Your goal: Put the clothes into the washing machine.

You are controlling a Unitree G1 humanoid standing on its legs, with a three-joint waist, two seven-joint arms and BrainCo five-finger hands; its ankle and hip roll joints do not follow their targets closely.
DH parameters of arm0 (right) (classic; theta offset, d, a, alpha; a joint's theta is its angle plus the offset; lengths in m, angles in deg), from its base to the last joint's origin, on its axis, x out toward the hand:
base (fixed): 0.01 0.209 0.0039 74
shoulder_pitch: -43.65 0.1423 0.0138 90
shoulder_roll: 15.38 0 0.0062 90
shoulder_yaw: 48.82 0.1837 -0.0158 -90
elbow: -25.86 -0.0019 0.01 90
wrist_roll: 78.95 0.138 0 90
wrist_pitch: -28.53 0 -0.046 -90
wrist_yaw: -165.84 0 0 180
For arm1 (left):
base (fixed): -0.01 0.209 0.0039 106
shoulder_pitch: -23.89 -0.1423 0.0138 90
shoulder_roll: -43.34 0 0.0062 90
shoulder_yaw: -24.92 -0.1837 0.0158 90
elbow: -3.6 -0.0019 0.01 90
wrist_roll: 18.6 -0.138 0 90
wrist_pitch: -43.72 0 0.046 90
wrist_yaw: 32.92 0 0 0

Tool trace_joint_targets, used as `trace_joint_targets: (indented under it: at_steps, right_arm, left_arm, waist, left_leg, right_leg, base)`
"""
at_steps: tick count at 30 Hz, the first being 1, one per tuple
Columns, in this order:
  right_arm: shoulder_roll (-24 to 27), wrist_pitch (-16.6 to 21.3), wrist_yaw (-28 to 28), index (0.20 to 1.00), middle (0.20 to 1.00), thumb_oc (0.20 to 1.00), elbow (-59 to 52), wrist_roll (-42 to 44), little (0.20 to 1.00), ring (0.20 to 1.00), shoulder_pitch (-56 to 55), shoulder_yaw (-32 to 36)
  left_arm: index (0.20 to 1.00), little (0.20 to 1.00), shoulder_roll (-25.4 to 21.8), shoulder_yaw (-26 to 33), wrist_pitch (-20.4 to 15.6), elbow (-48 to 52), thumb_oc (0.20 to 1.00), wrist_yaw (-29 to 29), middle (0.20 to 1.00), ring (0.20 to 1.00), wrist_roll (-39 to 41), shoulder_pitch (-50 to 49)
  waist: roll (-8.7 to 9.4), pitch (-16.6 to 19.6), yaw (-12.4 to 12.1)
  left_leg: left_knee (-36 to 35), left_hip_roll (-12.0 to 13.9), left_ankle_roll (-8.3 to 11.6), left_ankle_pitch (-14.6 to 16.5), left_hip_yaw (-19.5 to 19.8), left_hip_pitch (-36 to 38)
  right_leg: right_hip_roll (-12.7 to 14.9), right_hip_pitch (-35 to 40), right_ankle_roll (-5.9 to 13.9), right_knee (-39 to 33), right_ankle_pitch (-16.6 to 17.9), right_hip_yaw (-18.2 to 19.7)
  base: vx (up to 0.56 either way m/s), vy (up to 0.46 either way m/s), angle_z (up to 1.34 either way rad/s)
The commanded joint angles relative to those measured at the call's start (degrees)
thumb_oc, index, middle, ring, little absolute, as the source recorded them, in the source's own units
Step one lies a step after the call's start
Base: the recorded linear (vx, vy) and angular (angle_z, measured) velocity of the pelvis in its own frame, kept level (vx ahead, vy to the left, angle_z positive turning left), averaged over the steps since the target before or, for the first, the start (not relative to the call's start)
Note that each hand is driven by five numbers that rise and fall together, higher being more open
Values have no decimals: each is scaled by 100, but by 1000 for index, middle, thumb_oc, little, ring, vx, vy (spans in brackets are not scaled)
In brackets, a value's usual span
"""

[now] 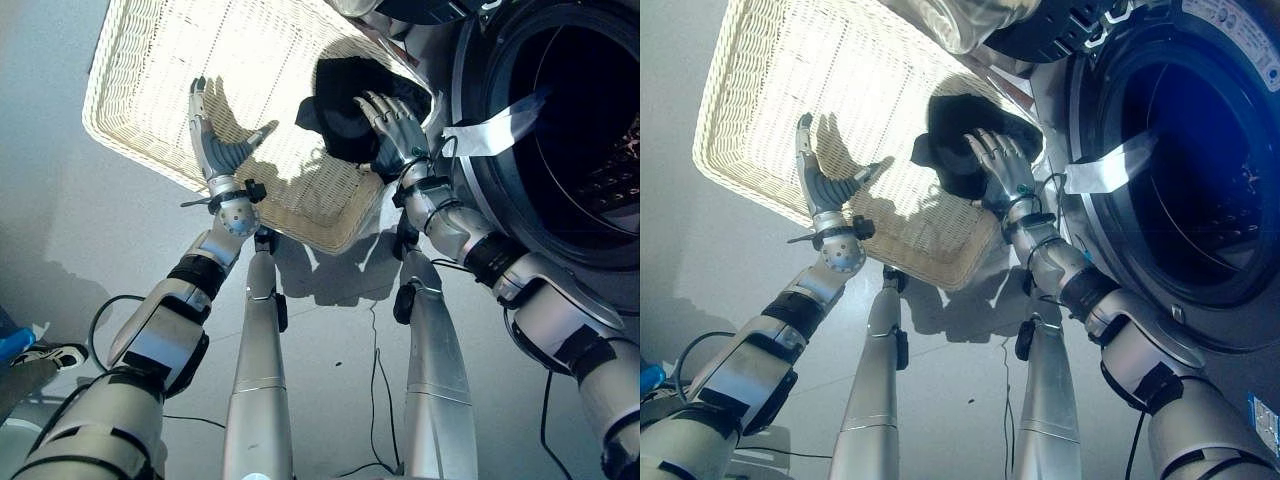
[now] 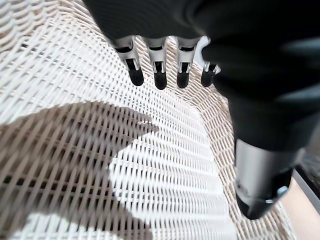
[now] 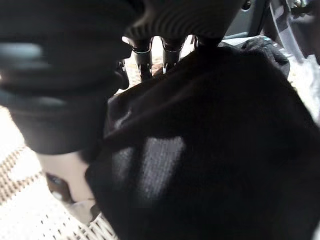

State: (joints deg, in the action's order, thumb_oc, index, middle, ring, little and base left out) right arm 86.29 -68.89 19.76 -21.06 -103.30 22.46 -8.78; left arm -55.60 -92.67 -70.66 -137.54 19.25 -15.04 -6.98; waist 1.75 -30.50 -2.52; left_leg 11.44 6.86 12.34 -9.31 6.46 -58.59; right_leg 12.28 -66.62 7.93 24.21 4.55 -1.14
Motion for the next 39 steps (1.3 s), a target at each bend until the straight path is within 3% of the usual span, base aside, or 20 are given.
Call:
trace_joint_targets:
  at_steps: [1, 13, 14, 15, 36, 37, 38, 39]
  right_arm:
    - [79, -396, -233, 1000, 1000, 1000, 499, -91, 1000, 1000, 127, -122]
    - [19, -711, -66, 1000, 1000, 1000, 1313, -457, 1000, 1000, 345, -192]
    - [21, -737, -92, 222, 222, 222, 1385, -466, 222, 222, 367, -175]
    - [25, -752, -108, 200, 200, 200, 1431, -435, 200, 200, 378, -165]
    - [200, -469, 300, 200, 200, 200, 1172, 229, 200, 200, 271, 142]
    - [212, -448, 322, 200, 200, 200, 1127, 322, 200, 200, 267, 156]
    - [235, -225, 430, 200, 200, 200, 880, 1158, 200, 200, 217, 286]
    - [237, -158, 435, 200, 200, 200, 845, 1350, 200, 200, 208, 307]
  left_arm:
    - [1000, 1000, 161, 67, -269, -148, 1000, 126, 1000, 1000, 70, 299]
    - [1000, 1000, 211, -98, -307, -158, 1000, 116, 1000, 1000, 142, 373]
    - [1000, 1000, 229, -104, -278, -124, 1000, 136, 1000, 1000, 132, 371]
    - [1000, 1000, 232, -103, -284, -119, 1000, 137, 1000, 1000, 132, 366]
    - [1000, 1000, 223, -91, -246, 110, 1000, 229, 1000, 1000, 48, 222]
    - [1000, 1000, 218, -95, -238, 127, 1000, 234, 1000, 1000, 47, 214]
    - [1000, 1000, 196, -90, -228, 182, 1000, 242, 1000, 1000, 59, 182]
    - [1000, 1000, 196, -90, -225, 191, 1000, 246, 1000, 1000, 57, 176]
  waist:
    - [-279, 70, 56]
    - [-363, 70, -21]
    - [-368, 70, -25]
    - [-371, 70, -28]
    - [-352, 70, 8]
    - [-349, 70, 11]
    - [-347, 70, 26]
    - [-346, 70, 28]
  left_leg:
    - [181, -777, -678, 166, -404, -98]
    - [168, -797, -703, 122, -386, -125]
    - [162, -799, -709, 119, -383, -127]
    - [165, -799, -712, 115, -386, -137]
    - [201, -795, -736, 105, -375, -253]
    - [197, -791, -735, 106, -377, -251]
    - [211, -787, -727, 111, -373, -278]
    - [211, -787, -726, 110, -373, -282]
  right_leg:
    - [-513, 306, 91, -842, 649, -727]
    - [-475, 297, 112, -877, 720, -758]
    - [-474, 295, 113, -882, 732, -758]
    - [-473, 289, 114, -886, 738, -758]
    - [-492, 149, 107, -837, 778, -722]
    - [-493, 149, 108, -836, 778, -720]
    - [-498, 121, 106, -829, 778, -701]
    - [-498, 118, 106, -830, 779, -699]
  base:
    - [0, 0, 0]
    - [3, -2, 2]
    - [0, 0, 0]
    - [0, 0, 0]
    - [0, 0, 0]
    - [0, 0, 0]
    - [0, 0, 0]
    - [0, 0, 0]
